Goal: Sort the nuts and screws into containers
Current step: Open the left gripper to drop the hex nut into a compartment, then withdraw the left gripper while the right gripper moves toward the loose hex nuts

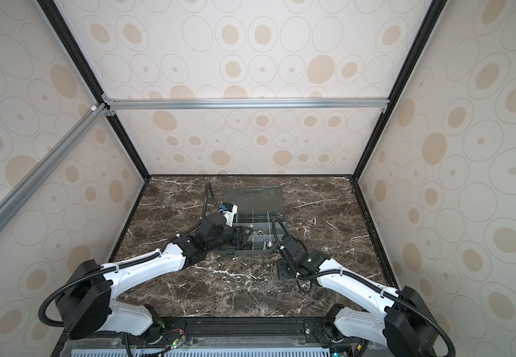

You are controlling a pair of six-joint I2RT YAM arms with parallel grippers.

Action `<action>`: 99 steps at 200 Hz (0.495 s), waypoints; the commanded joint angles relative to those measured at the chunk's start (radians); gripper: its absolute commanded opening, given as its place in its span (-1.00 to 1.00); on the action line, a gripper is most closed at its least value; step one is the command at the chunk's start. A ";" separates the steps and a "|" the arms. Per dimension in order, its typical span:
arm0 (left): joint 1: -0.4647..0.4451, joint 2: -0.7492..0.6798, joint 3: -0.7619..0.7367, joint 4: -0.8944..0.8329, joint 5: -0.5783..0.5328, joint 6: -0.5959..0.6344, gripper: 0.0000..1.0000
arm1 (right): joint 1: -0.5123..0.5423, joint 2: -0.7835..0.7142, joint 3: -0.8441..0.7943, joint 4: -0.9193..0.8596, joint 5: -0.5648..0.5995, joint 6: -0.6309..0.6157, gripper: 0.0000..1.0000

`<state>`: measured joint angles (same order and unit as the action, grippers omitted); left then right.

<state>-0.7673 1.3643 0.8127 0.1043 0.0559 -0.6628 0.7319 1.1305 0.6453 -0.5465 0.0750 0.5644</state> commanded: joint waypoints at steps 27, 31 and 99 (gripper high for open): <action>0.012 -0.177 -0.157 -0.021 -0.087 -0.077 0.32 | 0.001 0.033 0.017 0.015 -0.032 -0.004 0.05; 0.012 -0.192 -0.172 -0.022 -0.093 -0.085 0.32 | 0.002 0.037 0.017 0.016 -0.034 -0.005 0.05; 0.014 -0.458 -0.446 0.046 -0.136 -0.280 0.34 | 0.014 0.093 0.009 0.094 -0.128 0.003 0.04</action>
<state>-0.7605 0.9825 0.4198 0.1165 -0.0364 -0.8444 0.7338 1.1950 0.6464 -0.4835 -0.0074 0.5610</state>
